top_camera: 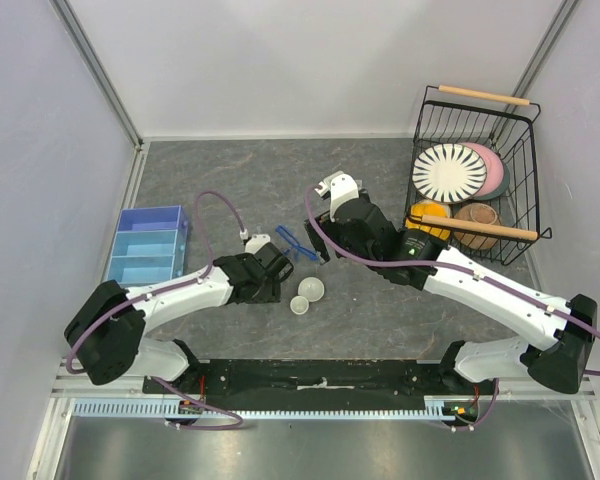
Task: Organize the chemistry lab equipment
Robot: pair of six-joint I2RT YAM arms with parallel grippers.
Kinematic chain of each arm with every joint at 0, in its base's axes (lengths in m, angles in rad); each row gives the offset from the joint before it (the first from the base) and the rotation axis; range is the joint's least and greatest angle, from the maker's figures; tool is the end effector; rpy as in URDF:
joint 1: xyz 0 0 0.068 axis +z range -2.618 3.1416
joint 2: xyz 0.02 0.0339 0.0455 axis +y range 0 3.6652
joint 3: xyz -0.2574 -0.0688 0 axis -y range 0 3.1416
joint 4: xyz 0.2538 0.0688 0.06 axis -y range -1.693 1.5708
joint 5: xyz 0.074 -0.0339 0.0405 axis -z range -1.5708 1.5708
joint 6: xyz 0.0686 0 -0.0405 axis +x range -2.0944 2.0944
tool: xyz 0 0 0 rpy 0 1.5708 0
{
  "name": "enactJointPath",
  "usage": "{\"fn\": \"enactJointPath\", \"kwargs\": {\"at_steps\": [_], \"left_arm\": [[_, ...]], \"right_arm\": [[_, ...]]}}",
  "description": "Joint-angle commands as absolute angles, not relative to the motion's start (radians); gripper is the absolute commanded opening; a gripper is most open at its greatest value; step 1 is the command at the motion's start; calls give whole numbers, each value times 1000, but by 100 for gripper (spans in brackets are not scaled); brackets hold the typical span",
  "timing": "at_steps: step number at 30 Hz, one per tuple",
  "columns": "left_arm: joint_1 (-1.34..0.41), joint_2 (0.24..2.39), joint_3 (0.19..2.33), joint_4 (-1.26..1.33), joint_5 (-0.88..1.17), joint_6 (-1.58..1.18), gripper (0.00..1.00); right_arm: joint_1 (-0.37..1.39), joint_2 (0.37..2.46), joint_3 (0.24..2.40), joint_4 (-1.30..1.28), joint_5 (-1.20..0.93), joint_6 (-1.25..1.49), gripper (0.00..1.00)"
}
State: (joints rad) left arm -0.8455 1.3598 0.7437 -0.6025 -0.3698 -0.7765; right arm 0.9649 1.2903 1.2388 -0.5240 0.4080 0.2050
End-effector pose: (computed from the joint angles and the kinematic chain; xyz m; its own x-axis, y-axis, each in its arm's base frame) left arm 0.1880 -0.1747 0.1380 -0.8752 0.0022 -0.4838 0.0024 1.0000 0.0003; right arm 0.2047 0.2477 0.3331 -0.4185 -0.2759 -0.8653 -0.4900 0.8708 -0.0406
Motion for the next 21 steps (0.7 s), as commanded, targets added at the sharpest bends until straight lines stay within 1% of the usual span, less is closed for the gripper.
{"fn": "enactJointPath", "kwargs": {"at_steps": [1, 3, 16, 21], "left_arm": [[-796, 1370, 713, -479, -327, -744, 69], [-782, 1385, 712, -463, -312, -727, 67], [-741, 1460, 696, -371, -270, -683, 65], [-715, 1480, 707, -356, -262, -670, 61]], "right_arm": [[969, 1261, 1224, -492, 411, 198, 98], [969, 1262, 1223, -489, 411, 199, 98], [971, 1282, 1223, -480, 416, 198, 98], [969, 1290, 1223, -480, 417, 201, 98]]}}
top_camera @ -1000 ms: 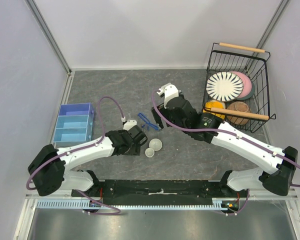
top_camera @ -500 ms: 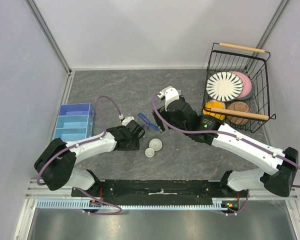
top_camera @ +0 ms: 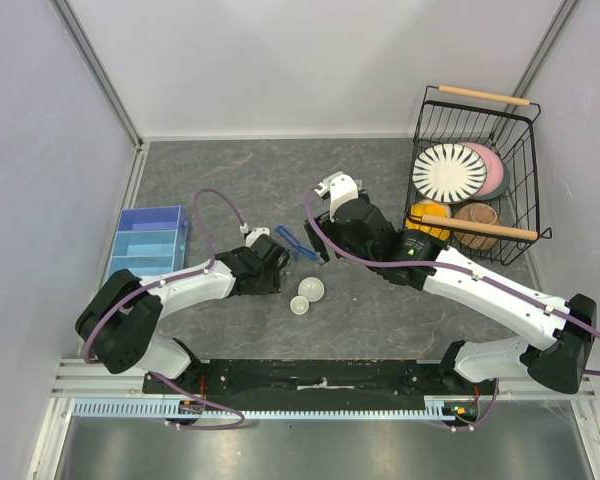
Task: Organize the chemistry lab equipment
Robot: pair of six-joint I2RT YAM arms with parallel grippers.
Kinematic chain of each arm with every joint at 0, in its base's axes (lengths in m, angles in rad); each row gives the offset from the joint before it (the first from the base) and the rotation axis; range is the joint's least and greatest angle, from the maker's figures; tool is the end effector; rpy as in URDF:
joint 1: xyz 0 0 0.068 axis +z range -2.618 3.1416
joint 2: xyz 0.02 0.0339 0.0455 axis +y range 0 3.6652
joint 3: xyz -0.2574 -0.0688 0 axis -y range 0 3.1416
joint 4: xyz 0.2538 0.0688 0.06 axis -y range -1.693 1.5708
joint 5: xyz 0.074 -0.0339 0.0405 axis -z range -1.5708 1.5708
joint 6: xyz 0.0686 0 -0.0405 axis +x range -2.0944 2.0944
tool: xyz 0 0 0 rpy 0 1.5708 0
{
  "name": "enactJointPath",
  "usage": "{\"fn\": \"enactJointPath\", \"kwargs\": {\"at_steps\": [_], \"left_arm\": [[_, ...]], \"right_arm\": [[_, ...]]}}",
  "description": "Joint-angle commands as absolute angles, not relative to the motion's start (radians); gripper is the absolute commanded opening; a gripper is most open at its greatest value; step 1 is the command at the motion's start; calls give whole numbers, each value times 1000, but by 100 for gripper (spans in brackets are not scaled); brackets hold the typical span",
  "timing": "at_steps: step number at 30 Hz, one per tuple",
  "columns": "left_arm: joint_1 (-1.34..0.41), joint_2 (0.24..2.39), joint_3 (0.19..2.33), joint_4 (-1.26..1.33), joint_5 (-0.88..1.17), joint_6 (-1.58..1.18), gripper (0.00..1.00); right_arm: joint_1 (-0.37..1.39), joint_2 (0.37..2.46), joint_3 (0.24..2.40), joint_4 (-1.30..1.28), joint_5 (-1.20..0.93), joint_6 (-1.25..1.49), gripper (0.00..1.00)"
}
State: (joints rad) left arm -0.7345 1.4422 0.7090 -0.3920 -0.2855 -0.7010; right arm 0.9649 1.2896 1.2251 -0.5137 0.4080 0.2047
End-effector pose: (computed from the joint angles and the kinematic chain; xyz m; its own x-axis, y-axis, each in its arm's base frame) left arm 0.2178 -0.1706 0.1173 -0.8685 -0.0496 -0.4933 -0.0093 0.9964 -0.0838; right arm 0.2048 0.2479 0.3295 -0.4197 -0.2781 -0.8640 -0.4902 0.8706 -0.0421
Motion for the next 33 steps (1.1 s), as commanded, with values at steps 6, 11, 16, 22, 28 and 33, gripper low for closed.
{"fn": "enactJointPath", "kwargs": {"at_steps": [6, 11, 16, 22, 28, 33], "left_arm": [[-710, 1465, 681, -354, -241, -687, 52], [-710, 1427, 621, -351, -230, -722, 40], [-710, 1394, 585, -354, -219, -745, 35], [-710, 1351, 558, -354, -193, -756, 26], [-712, 1298, 534, -379, -163, -765, 7], [-713, 1249, 525, -405, -109, -741, 2]], "right_arm": [[971, 1287, 1212, -480, 413, 213, 98], [969, 1278, 1204, -480, 402, 233, 98], [973, 1275, 1190, -482, 393, 252, 97], [986, 1267, 1196, -485, 390, 276, 96], [1009, 1256, 1192, -492, 406, 301, 96], [1029, 1261, 1198, -509, 426, 318, 96]]}}
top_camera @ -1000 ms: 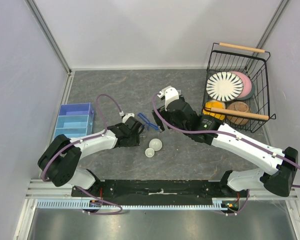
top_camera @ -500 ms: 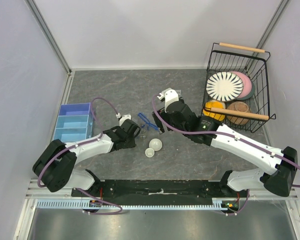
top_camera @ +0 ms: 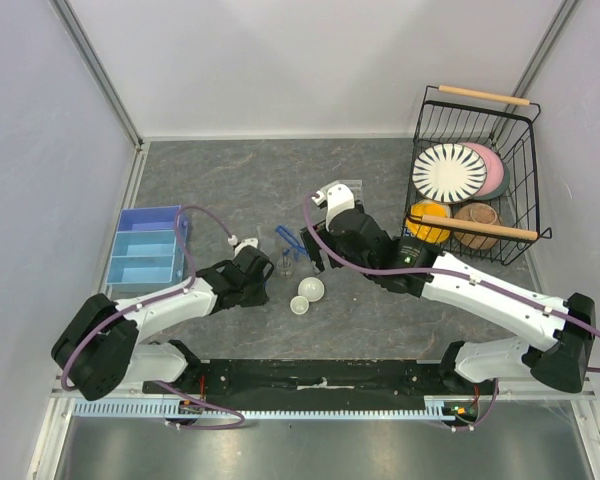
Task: Organize the chemistry lab equipment
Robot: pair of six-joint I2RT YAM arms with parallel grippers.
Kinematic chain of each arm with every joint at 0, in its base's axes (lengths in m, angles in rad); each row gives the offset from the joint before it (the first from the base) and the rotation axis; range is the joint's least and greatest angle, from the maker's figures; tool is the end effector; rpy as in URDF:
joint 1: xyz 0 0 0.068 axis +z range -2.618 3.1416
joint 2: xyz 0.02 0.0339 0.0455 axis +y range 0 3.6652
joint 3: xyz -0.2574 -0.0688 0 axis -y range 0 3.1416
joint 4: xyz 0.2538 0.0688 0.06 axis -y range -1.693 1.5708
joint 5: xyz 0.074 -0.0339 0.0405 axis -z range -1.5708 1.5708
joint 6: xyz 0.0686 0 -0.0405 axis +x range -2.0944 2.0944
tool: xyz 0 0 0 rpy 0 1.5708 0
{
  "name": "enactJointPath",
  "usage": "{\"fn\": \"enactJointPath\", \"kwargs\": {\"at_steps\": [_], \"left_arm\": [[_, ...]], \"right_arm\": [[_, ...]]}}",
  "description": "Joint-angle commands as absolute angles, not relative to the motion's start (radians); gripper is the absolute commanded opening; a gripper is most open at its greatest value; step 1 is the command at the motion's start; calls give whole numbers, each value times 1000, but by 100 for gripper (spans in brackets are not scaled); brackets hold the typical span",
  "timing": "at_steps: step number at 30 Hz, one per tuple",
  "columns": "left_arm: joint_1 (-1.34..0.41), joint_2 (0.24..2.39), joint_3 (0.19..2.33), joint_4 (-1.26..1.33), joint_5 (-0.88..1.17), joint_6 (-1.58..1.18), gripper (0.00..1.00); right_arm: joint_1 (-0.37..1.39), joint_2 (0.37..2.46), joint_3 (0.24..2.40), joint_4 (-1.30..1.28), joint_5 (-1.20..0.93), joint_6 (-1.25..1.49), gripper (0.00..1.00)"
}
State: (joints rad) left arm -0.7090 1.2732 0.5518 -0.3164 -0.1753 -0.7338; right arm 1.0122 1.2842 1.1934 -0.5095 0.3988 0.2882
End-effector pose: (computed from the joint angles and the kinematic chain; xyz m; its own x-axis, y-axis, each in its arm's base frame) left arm 0.1950 -0.1515 0.1151 -0.8698 -0.1227 -0.4779 -0.0117 0.9734 -0.2287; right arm 0.1915 0.2561 0.3196 -0.4609 -0.2432 -0.8535 -0.5013 0.8649 0.0242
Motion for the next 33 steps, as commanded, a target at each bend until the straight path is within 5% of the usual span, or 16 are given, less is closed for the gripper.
{"fn": "enactJointPath", "kwargs": {"at_steps": [1, 12, 25, 33], "left_arm": [[-715, 1226, 531, -420, -101, -735, 2], [-727, 899, 794, -635, 132, -536, 2], [-729, 907, 976, -563, 777, -341, 2], [-761, 884, 946, -407, 1000, -324, 2]], "right_arm": [[1035, 1262, 1206, -515, 439, 319, 95], [1043, 1137, 1142, -531, 404, 250, 97], [1043, 827, 1023, -420, -277, 331, 86], [1043, 805, 976, -364, -437, 439, 84]]}}
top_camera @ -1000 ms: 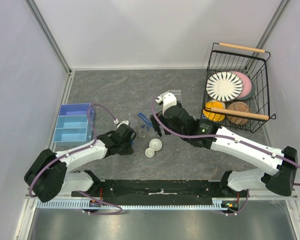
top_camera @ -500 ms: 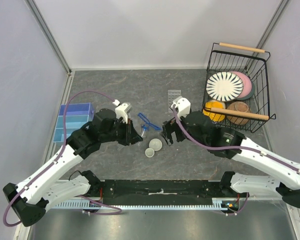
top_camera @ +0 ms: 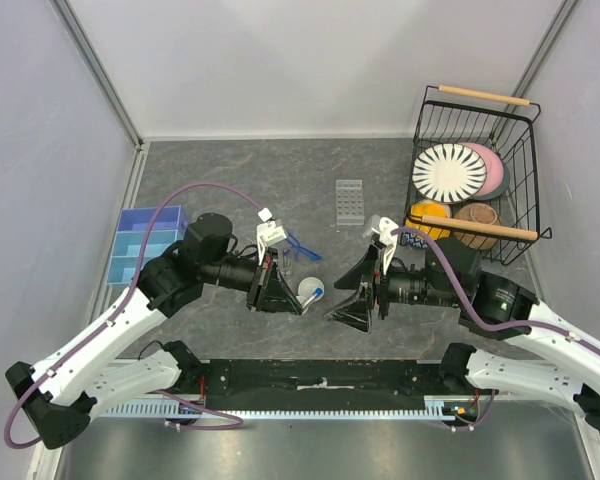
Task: Organize the chemistry lab equipment
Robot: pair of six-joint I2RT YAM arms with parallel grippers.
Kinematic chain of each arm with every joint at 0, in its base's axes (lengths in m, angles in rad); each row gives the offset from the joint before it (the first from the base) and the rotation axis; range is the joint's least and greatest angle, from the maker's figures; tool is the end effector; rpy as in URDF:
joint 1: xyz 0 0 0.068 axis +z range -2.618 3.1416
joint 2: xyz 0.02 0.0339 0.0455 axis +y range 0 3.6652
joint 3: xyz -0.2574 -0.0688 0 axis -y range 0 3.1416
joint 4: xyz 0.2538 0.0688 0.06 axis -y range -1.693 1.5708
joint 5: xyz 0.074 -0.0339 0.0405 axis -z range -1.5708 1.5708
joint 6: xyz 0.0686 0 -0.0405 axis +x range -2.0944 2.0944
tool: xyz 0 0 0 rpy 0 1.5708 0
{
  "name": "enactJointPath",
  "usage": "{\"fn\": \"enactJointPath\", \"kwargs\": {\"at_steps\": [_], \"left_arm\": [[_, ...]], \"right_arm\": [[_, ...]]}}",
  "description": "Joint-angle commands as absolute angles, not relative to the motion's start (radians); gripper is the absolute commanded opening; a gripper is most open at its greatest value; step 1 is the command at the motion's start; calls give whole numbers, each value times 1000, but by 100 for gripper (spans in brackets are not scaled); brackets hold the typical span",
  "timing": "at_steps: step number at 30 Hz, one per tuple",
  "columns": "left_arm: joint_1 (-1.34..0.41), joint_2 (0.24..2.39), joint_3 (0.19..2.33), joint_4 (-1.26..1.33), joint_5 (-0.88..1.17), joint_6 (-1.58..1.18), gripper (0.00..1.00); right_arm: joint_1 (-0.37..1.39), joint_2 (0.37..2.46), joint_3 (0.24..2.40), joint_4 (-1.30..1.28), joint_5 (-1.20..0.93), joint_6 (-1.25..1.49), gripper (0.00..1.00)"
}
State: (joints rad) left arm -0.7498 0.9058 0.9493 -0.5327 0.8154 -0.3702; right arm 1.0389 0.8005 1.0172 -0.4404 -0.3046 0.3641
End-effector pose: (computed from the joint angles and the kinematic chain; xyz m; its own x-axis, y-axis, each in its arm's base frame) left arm 0.1262 -0.1858 0.3302 -0.6598 0.2755 -0.6991 0.7496 0.1753 -0.6383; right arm 0.0896 0.1929 0.3805 -0.4507 -0.0961 -0.8875 -0.8668 0.2847 0.4094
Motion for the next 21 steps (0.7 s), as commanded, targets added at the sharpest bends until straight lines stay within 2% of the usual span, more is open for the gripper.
{"fn": "enactJointPath", "kwargs": {"at_steps": [1, 14, 21], "left_arm": [[-762, 882, 946, -388, 1014, -327, 2], [-767, 894, 930, -350, 1068, -319, 2], [-770, 899, 914, -321, 1077, -321, 2]], "right_arm": [[1043, 804, 968, -341, -439, 452, 84], [1045, 816, 953, -264, -451, 472, 79], [1043, 831, 960, -227, -460, 488, 72]]}}
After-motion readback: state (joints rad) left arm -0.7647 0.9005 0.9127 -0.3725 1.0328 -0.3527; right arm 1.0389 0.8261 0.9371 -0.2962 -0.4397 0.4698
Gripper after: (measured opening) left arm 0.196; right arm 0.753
